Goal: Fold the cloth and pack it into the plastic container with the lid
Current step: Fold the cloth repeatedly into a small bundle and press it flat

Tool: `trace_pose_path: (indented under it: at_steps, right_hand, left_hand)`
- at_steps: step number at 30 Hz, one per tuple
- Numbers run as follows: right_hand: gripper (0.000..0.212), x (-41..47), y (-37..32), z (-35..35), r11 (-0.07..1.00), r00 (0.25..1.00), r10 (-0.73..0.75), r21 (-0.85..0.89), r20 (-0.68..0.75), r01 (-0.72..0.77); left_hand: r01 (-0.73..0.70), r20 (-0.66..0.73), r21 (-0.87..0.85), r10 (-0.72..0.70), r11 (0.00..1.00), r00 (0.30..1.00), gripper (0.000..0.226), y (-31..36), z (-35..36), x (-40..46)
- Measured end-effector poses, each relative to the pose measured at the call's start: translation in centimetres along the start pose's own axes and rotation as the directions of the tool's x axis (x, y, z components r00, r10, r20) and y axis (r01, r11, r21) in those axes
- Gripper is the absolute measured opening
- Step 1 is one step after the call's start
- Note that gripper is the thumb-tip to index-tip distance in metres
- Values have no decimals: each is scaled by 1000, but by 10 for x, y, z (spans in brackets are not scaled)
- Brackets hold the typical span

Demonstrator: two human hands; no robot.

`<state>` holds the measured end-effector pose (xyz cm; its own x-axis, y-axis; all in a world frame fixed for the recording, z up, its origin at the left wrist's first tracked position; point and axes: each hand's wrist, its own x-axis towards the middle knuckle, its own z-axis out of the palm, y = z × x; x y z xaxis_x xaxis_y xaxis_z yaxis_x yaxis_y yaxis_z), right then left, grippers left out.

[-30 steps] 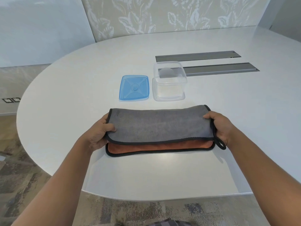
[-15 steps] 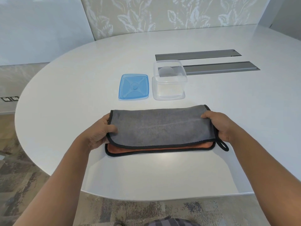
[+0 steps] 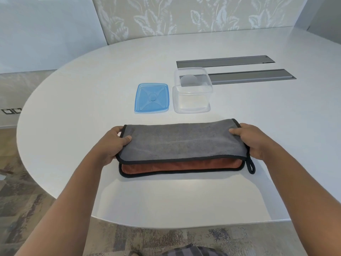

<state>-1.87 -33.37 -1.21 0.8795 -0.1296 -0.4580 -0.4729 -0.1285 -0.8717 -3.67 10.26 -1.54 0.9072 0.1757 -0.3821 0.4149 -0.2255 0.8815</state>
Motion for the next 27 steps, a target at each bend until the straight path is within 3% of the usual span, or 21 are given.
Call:
trace_pose_path:
  at_steps: [8, 15, 21, 27]
  right_hand:
    - [15, -4, 9, 6, 994, 1000, 20, -109, -1, -20]
    - [38, -9, 3, 8, 922, 985, -140, -376, -99, 93]
    - [50, 5, 0, 11, 949, 963, -242, -235, -120, 209]
    - [30, 20, 1, 12, 944, 949, -289, -204, -126, 261]
  left_hand:
    - [-7, -6, 161, 8, 987, 1000, 52, -12, 7, -2]
    - [-7, -45, 257, 19, 966, 999, 56, -7, 7, 3]
    - [-125, -184, 167, 156, 978, 971, 69, 1, 12, 11]
    - [-222, -179, 142, 246, 965, 953, 22, 3, 13, 18]
